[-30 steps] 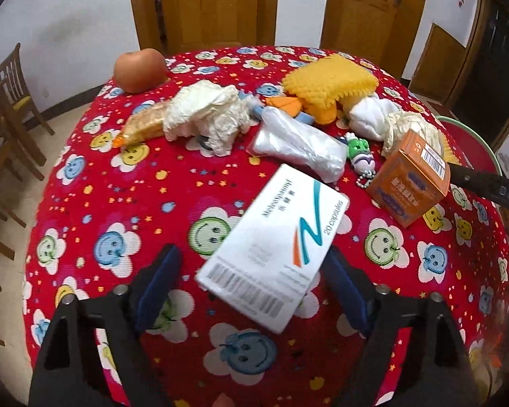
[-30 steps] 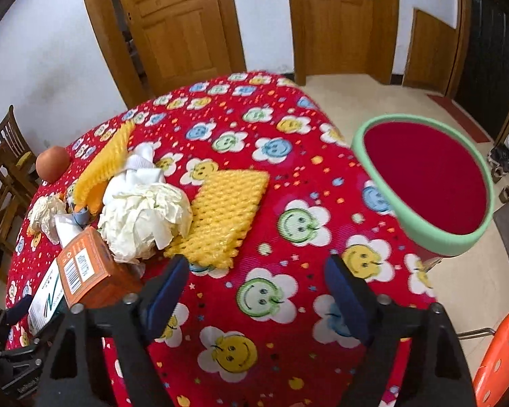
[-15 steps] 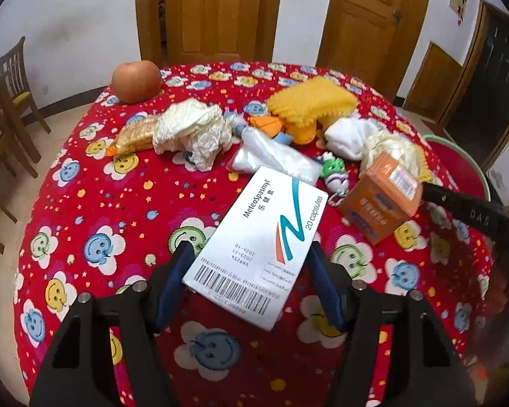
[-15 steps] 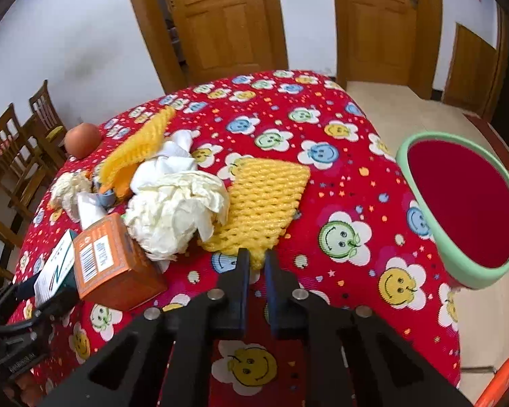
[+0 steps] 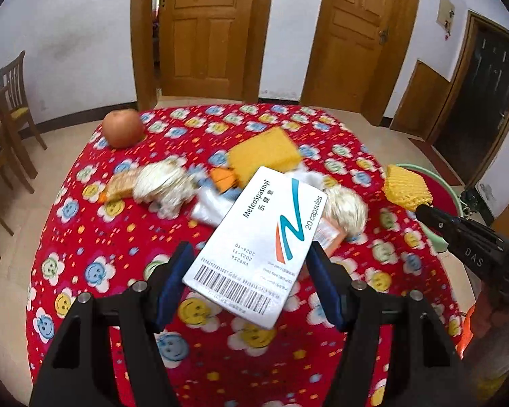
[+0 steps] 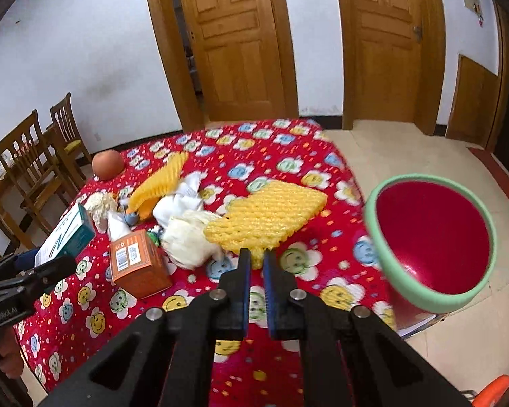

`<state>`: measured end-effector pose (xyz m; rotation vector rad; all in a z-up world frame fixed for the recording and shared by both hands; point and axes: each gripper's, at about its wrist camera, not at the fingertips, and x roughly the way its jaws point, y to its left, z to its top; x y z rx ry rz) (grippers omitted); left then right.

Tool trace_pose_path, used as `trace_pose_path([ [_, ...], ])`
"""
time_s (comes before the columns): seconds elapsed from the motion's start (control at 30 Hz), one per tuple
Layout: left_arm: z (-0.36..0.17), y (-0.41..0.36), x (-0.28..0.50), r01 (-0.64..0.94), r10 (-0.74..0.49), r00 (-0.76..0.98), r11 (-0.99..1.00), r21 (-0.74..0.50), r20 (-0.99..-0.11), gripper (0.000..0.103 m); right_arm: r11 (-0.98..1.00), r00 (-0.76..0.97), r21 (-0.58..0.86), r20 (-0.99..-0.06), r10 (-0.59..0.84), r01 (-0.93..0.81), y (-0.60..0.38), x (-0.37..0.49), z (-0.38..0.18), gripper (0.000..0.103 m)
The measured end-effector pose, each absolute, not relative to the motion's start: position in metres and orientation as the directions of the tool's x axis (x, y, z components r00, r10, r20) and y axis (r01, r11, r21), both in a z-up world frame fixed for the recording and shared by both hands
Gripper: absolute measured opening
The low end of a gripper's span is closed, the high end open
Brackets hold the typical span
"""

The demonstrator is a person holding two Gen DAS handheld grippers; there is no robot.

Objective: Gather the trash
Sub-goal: 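Carry both items over the red bucket and open both tools to drop them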

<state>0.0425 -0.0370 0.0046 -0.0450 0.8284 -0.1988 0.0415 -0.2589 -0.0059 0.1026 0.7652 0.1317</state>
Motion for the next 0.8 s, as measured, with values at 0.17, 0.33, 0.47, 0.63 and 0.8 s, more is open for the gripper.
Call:
trace_pose_path([
  [0.17,0.019,-0.069,0.048,0.213,-0.232,0.659,0.97,-0.119,-0.715,0.068,0.991,0.737,0.122,-0.664,0.126,-0.059,-0.283,0.034,0.007,0.009],
  [0.33,0.029,-0.111,0.055,0.277,-0.269,0.655,0.955,-0.107,-0.706,0.068,0.995,0.751,0.102,-0.656,0.072,-0.007,-0.32,0.029,0.014,0.009],
  [0.47,0.031,-0.148,0.065,0.324,-0.3,0.638,0.94,-0.106,-0.709,0.068,0.994,0.752,0.098,-0.658,0.031,0.046,-0.355,0.028,0.014,0.009],
  [0.63,0.024,-0.197,0.08,0.382,-0.339,0.599,0.917,-0.113,-0.725,0.068,0.988,0.739,0.109,-0.674,-0.009,0.112,-0.397,0.027,0.005,0.009],
  [0.8,0.01,-0.246,0.093,0.438,-0.369,0.553,0.891,-0.117,-0.747,0.068,0.978,0.709,0.123,-0.704,-0.036,0.171,-0.434,0.032,-0.011,0.009],
])
